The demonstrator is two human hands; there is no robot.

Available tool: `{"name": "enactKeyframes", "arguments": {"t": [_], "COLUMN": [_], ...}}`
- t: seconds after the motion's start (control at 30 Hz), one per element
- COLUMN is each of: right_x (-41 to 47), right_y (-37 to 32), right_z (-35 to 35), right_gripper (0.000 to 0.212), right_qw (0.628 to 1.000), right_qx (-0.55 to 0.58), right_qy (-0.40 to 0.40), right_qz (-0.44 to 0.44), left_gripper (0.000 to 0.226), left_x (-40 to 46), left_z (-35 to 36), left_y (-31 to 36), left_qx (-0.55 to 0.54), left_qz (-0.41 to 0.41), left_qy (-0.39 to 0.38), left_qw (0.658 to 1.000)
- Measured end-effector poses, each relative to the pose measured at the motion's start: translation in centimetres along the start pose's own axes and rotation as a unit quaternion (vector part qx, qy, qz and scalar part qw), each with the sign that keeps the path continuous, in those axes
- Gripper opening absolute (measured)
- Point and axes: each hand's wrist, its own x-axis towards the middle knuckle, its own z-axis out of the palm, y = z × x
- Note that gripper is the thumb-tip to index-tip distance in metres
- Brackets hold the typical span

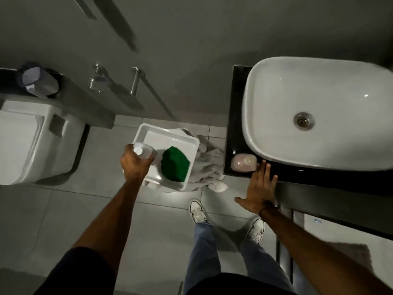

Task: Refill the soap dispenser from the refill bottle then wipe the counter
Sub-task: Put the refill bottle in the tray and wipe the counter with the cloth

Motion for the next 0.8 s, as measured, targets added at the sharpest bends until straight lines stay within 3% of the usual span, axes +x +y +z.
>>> {"name": "enactKeyframes", "arguments": {"t": [0.13,0.2,0.27,0.33,0.4,0.47,0.53,0.67,0.73,0.8], "right_x": [0.6,0.6,0.6,0.5,0.3,0.3,0.3,0.4,0.4,0.4], "right_y": [-0.2,-0.3,-0.5,-0.9,-1.1,-1.1,-1.1,-1.0,-1.0,-0.8], "right_z": [1.2,1.2,0.7,0.2,-0.1,-0.3,-0.2,0.3,0.5,0.7], "right_gripper": [0.131,0.126,0.122,0.121,0.119,0.117,0.112,0.105,0.105,0.105], "right_qw": [0.999,0.998,0.996,0.996,0.997,0.998,0.997,0.997,0.998,0.999], "right_qx": [-0.040,-0.059,-0.066,-0.061,-0.044,-0.032,-0.036,-0.038,-0.033,-0.016], "right_qy": [-0.018,-0.027,-0.044,-0.051,-0.046,-0.043,-0.043,-0.035,-0.019,0.001], "right_qz": [0.017,0.025,0.034,0.042,0.047,0.046,0.046,0.051,0.049,0.042], "left_gripper": [0.077,0.073,0.062,0.068,0.078,0.067,0.064,0.087,0.084,0.070], "left_x": [3.9,4.4,4.4,3.5,1.4,-0.4,-1.0,0.4,1.0,1.5], "left_z": [1.7,2.4,3.4,4.6,6.1,7.9,9.9,13.3,14.0,14.2], "left_y": [-1.9,-2.1,-2.4,-2.6,-2.5,-1.7,-0.9,-0.8,-1.2,-1.6], "left_qx": [-0.066,-0.201,-0.273,-0.226,-0.155,-0.170,-0.145,-0.013,0.042,0.024], "left_qz": [-0.060,-0.128,-0.178,-0.247,-0.295,-0.301,-0.267,-0.216,-0.183,-0.167], "left_qy": [-0.038,-0.053,0.004,0.035,0.014,-0.020,-0.083,-0.196,-0.229,-0.244], "left_qw": [0.995,0.970,0.945,0.942,0.943,0.938,0.949,0.956,0.955,0.955]}}
